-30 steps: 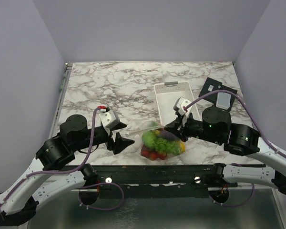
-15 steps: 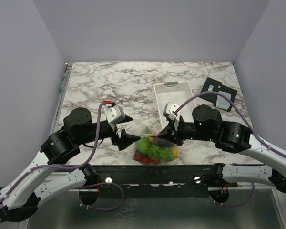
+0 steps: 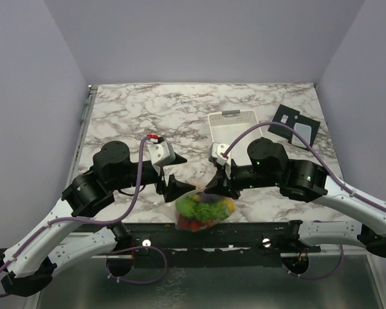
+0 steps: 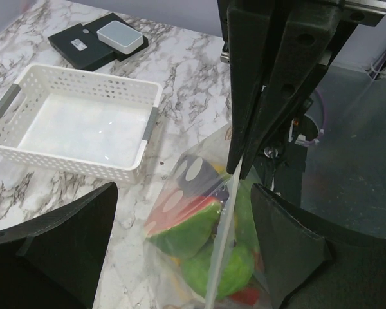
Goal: Place the food in the zip-top bag and seal the zipper
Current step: Place the zipper food storage bag at the center of the board.
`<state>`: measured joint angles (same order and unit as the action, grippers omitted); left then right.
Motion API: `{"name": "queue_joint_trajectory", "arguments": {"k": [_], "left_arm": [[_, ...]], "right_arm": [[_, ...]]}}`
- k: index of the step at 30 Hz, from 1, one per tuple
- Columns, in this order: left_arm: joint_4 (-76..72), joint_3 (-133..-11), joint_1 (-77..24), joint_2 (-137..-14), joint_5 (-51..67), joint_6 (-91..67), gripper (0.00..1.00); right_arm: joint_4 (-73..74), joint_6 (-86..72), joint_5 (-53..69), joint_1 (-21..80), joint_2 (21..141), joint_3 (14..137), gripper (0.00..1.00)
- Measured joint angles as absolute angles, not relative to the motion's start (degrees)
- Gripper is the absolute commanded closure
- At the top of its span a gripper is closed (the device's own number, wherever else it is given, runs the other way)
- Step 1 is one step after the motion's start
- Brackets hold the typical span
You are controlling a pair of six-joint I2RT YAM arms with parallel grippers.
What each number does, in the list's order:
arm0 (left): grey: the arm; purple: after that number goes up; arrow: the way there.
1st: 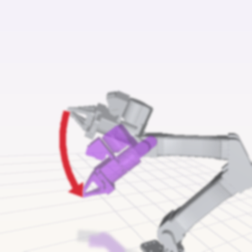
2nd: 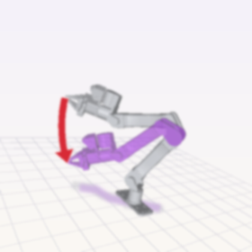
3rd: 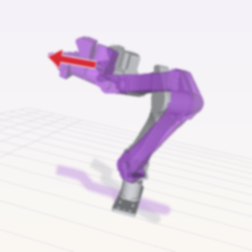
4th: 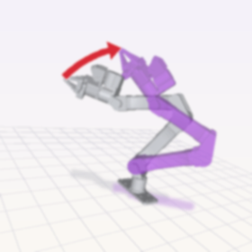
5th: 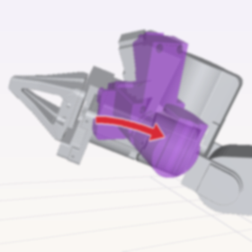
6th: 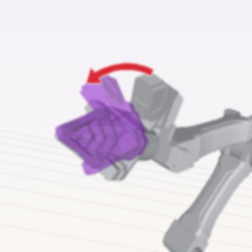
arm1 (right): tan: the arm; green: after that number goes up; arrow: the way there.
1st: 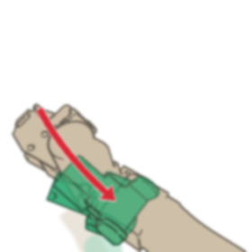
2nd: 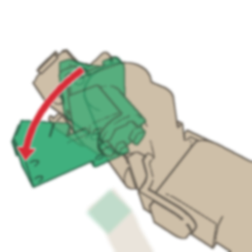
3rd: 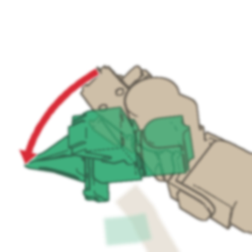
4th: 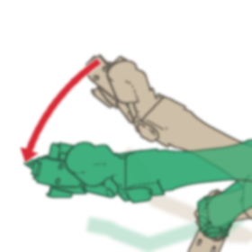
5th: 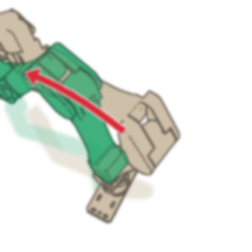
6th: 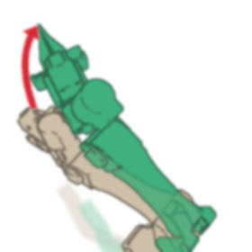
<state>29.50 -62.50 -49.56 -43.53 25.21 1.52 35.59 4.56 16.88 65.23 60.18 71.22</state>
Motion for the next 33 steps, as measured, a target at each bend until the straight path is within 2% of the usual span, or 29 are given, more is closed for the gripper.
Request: {"name": "queue_joint_trajectory", "arguments": {"k": [17, 21, 24, 27, 33], "left_arm": [[28.36, -58.46, -49.56, -44.75, 28.21, 1.56, 0.15], [28.27, -58.02, -49.56, -44.75, 28.53, 1.58, 0.19], [27.92, -57.25, -49.56, -44.75, 28.69, 1.61, 0.3], [27.7, -56.75, -49.56, -44.75, 28.97, 1.78, 0.47], [26.92, -56.47, -49.6, -44.91, 30.11, 2.44, 0.9]], "right_arm": [[34.94, 4.47, 15.94, 65.23, 62.78, 78.39, 0.99], [34.87, 4.47, 15.46, 65.23, 63.18, 78.81, 0.99], [34.87, 4.47, 15.03, 65.23, 63.29, 78.81, 0.99], [34.89, 4.49, 14.66, 65.23, 63.44, 78.81, 0.99], [34.81, 4.54, 13.56, 65.23, 63.59, 78.81, 0.99]]}}
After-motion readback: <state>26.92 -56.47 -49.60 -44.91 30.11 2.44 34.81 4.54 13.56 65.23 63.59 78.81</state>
